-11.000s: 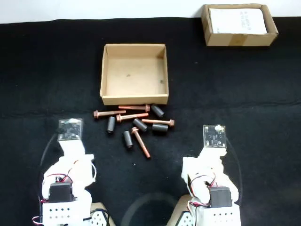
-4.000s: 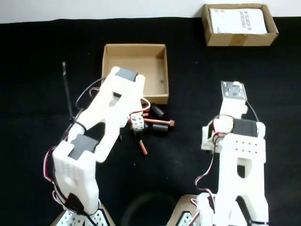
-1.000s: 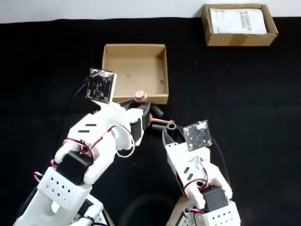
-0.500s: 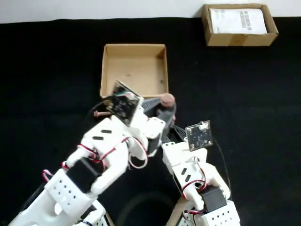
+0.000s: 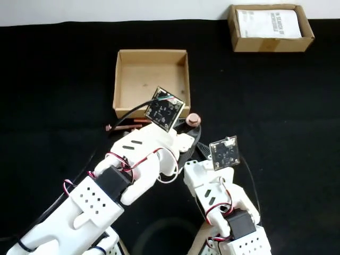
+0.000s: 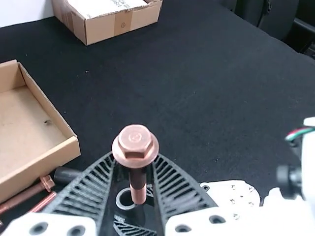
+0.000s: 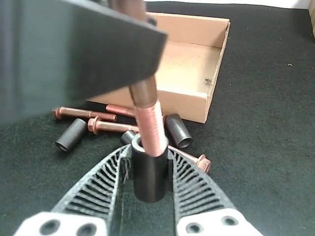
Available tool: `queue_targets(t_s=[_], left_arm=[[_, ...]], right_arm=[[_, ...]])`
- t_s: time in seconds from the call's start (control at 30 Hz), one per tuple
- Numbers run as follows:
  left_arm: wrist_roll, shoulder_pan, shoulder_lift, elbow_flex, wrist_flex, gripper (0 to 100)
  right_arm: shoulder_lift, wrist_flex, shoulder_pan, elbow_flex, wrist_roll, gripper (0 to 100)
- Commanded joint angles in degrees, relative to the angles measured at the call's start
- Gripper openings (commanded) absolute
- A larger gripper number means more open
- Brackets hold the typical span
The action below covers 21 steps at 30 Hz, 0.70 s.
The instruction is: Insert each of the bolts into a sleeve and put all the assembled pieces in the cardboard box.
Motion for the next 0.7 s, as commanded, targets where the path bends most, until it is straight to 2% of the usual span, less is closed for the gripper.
queue_targets(t_s=[0.0, 0.3, 0.67], left_arm=[[-0.1, -1.1, 0.4, -0.5, -1.3, 1], [-0.4, -4.8, 1.6, -0.5, -5.8, 1], [0.0, -0.9, 1.3, 3.7, -6.2, 1]], right_arm=[[-0.8, -1.3, -0.2, -0.8, -0.4, 0.7], [-0.8, -1.3, -0.2, -0.8, -0.2, 0.7], [-0.8, -1.3, -0.2, -0.5, -0.1, 0.7]])
